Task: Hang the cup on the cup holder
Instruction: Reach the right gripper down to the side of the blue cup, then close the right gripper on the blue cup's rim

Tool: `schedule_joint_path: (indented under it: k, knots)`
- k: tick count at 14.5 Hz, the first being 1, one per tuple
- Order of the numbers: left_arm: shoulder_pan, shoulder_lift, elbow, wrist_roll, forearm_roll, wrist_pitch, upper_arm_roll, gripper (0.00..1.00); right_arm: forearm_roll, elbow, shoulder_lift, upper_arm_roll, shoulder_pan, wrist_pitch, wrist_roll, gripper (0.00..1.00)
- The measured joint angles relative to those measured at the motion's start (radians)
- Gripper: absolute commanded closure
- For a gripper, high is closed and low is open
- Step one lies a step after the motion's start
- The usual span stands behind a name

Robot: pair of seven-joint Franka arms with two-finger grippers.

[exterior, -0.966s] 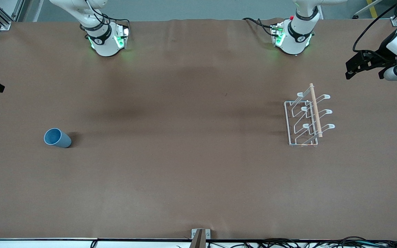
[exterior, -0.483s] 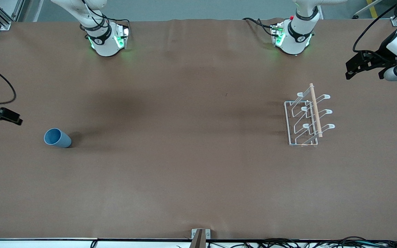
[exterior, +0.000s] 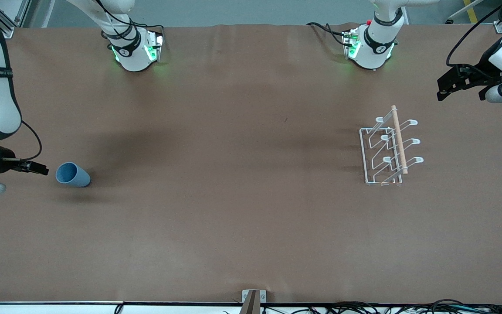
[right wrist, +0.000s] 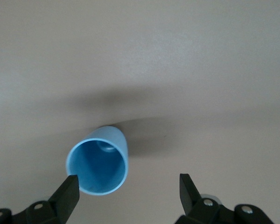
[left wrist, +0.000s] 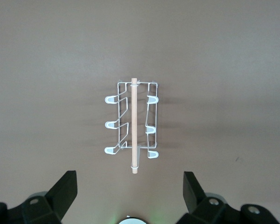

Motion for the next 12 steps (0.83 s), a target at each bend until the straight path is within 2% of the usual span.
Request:
schedule_joint_path:
  k: [5, 9, 12]
  knots:
    - [-0.001, 0.0, 0.0, 0.0, 0.0, 0.0, -0.003, 0.0, 0.003, -0.021, 0.036, 0.002, -0.015, 0.012, -0.021, 0.1]
    - [-0.003, 0.001, 0.0, 0.0, 0.0, 0.0, -0.003, 0.0, 0.071, -0.031, 0.056, 0.004, -0.015, 0.024, -0.042, 0.12]
    - [-0.003, 0.001, 0.0, 0.0, 0.0, 0.0, -0.003, 0.0, 0.083, -0.035, 0.081, 0.003, -0.015, 0.038, -0.056, 0.17]
